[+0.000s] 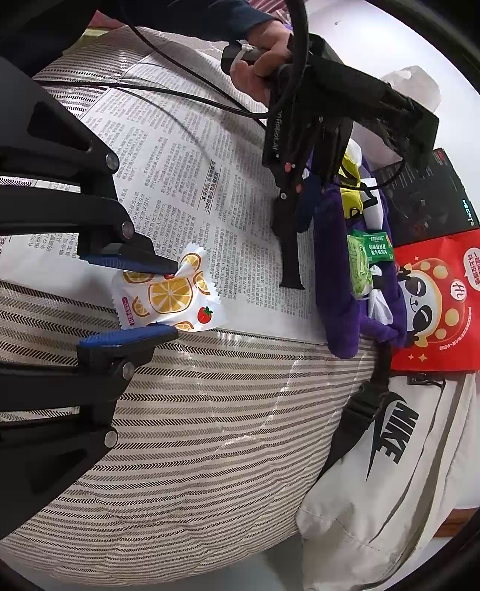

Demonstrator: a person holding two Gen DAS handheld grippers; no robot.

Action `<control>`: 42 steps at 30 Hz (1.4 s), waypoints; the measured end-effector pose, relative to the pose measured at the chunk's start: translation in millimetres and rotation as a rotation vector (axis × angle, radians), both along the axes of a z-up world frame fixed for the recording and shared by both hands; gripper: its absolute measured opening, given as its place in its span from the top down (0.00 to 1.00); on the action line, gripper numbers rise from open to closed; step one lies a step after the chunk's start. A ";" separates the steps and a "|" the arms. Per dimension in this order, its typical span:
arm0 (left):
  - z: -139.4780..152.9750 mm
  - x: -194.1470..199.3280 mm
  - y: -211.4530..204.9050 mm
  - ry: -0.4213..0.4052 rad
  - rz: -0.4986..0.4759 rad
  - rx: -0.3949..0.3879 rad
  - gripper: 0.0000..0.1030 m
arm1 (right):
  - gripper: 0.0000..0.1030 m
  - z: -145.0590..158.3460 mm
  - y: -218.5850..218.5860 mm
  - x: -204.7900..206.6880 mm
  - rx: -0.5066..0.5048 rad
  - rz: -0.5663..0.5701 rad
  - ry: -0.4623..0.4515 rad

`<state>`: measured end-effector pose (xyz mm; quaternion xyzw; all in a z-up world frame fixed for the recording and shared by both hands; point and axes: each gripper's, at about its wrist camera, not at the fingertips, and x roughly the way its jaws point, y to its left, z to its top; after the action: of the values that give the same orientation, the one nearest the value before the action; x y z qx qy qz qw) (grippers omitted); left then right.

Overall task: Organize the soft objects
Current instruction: 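Grasp the black watch strap on the newspaper with the left tool, then carry the candy packet with the right tool while the left tool carries the strap toward the towel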

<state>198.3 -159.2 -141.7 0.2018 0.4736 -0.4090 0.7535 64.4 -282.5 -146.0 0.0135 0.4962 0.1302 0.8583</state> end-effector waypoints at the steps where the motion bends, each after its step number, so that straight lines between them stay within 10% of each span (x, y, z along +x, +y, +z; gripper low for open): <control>1: -0.1 -1.1 -1.5 -0.012 -0.006 0.008 0.72 | 0.72 -0.1 -0.2 0.0 -0.001 0.001 -0.001; 6: -2.8 -3.7 -17.2 -0.071 -0.043 0.048 0.58 | 0.67 -2.5 -1.3 1.3 0.000 -0.003 0.001; 10: -1.3 -0.2 -19.9 -0.045 -0.048 0.039 0.78 | 0.62 -7.1 -0.7 3.7 -0.013 -0.005 -0.002; 15: -0.2 -4.5 -8.8 -0.033 -0.015 0.034 0.80 | 0.67 -6.4 1.4 4.0 -0.040 0.001 -0.023; 33: -0.7 -57.0 134.1 -0.032 0.270 0.086 0.79 | 0.75 10.0 49.4 10.8 0.003 0.120 -0.018; 39: 0.4 -70.4 161.1 -0.019 0.351 0.050 0.77 | 0.67 -0.1 76.0 25.6 -0.038 0.143 -0.011; 42: 0.4 -72.8 158.1 -0.015 0.342 0.032 0.61 | 0.61 -7.1 79.4 31.1 -0.057 0.143 0.001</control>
<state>125.4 -1.1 -141.3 0.1331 0.5019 -0.2657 0.8123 95.5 -203.1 -153.1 -0.0466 0.4998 0.1769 0.8466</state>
